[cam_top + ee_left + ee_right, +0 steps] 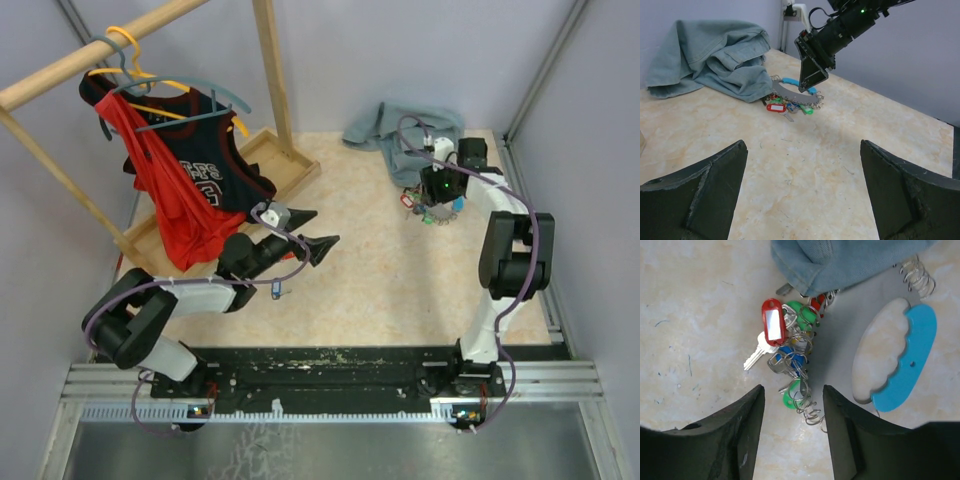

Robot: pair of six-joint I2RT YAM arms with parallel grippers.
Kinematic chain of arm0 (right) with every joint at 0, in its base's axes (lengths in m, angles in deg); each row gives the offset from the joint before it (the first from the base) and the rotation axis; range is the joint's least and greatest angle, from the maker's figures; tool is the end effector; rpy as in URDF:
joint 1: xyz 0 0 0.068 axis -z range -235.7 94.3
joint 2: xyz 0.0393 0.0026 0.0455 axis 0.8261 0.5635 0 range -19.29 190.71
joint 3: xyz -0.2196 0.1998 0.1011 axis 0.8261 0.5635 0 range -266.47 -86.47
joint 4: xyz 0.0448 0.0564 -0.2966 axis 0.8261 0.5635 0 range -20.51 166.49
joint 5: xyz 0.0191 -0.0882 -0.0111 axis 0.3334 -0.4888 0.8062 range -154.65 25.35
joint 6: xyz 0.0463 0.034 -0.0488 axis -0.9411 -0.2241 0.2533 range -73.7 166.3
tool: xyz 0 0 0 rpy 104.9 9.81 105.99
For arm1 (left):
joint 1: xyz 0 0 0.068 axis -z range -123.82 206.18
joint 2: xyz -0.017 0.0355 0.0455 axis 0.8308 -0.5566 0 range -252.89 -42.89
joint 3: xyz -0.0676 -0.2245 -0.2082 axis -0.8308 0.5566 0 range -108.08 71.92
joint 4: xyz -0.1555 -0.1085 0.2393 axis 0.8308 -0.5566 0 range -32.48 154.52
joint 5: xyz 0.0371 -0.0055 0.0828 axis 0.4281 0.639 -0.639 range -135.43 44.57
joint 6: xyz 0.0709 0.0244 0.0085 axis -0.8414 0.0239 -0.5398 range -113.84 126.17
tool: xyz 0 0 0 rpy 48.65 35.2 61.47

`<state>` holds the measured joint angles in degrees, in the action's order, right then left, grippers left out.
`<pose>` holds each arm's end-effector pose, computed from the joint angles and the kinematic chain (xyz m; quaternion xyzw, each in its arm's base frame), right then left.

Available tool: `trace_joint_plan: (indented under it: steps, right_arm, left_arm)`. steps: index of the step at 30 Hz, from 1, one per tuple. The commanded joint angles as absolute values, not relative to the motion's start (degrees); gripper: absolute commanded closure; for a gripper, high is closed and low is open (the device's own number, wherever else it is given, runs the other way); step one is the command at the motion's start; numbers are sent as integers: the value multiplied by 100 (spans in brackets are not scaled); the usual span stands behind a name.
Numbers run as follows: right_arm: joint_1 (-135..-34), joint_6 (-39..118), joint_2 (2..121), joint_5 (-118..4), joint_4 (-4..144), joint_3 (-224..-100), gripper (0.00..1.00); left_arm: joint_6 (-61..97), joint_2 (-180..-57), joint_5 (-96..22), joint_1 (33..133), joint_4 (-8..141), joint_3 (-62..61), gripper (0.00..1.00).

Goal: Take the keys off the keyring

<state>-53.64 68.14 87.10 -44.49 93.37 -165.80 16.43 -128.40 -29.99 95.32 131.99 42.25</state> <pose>0.4777 0.0046 0.2242 -0.2170 0.9041 0.0932 0.3561 0.2545 -0.2289 0.2384 0.2569 0.5804 -0.3981 0.6623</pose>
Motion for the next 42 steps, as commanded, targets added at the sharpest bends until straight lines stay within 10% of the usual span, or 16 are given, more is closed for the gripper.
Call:
trace_joint_plan:
  steps: [1, 24, 33, 42]
  right_arm:
    - [-5214, 6773, 9031, -4246, 9495, -17135, 56]
    - [-5226, 7654, 10190, -3921, 10558, -18230, 70]
    - [-5302, 7858, 9932, -3513, 10736, -18155, 99]
    - [-5363, 7997, 8489, -2822, 10710, -17280, 100]
  left_arm:
    - [1634, -12898, -2870, 9538, 14276, 4425, 2]
    - [1748, -13001, -2659, 9538, 14556, 4519, 2]
    - [1750, -13008, -2622, 9542, 14576, 4526, 2]
    - [1735, -12999, -2501, 9546, 14804, 4629, 3]
